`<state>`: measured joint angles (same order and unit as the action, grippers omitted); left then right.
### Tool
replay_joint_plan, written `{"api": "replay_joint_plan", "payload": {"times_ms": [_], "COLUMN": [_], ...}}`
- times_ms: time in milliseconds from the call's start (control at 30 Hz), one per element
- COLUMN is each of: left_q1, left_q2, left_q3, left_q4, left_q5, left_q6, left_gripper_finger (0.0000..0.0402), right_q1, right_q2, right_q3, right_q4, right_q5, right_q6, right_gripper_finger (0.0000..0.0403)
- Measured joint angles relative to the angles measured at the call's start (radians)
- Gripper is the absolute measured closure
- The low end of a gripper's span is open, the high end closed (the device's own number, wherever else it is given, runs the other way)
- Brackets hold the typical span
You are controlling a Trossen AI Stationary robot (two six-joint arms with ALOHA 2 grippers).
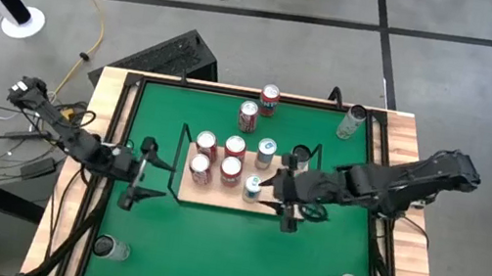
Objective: Place canned beverage on shelf
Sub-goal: Put the left blue soda can on the shelf aligned with the other blue soda can
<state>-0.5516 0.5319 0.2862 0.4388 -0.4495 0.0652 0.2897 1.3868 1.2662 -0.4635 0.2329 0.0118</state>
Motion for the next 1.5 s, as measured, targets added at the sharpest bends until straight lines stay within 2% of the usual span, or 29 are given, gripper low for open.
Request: {"api": "replay_joint_plan", "payload": {"times_ms": [167,367,700,800,933,1100,1233,1500], "left_q1": [-0.002,-0.001,-0.001,-0.001,-0.001,-0.001,-0.001,-0.001], "left_q2": [-0.159,-0.252,-0.253,-0.253,-0.253,-0.252,-0.251,-0.251], "left_q3": [-0.116,-0.154,-0.154,-0.154,-0.154,-0.154,-0.154,-0.154], "left_q4": [0.044,0.006,0.000,-0.007,-0.030,-0.039,-0.039,-0.037], "left_q5": [0.056,0.056,0.061,0.061,0.061,0.062,0.068,0.070], "left_q6": [0.009,0.031,0.104,0.099,0.074,0.057,0.044,0.035], "left_gripper_finger": [0.0109,0.0109,0.0109,0.0109,0.0109,0.0109,0.0109,0.0109], "right_q1": [-0.032,-0.038,-0.086,-0.111,-0.138,-0.165,-0.177,-0.174], "right_q2": [0.074,0.125,0.123,0.123,0.107,0.075,0.045,0.038], "right_q3": [-0.027,-0.027,-0.027,-0.039,-0.067,-0.138,-0.200,-0.220], "right_q4": [0.049,0.063,0.054,0.060,0.067,0.138,0.230,0.252], "right_q5": [0.000,0.041,0.066,0.051,-0.019,-0.037,-0.093,-0.104], "right_q6": [0.016,0.018,0.000,-0.005,-0.019,-0.022,-0.021,-0.018], "right_gripper_finger": [0.0134,0.0117,0.0117,0.0117,0.0116,0.0116,0.0116,0.0116]}}
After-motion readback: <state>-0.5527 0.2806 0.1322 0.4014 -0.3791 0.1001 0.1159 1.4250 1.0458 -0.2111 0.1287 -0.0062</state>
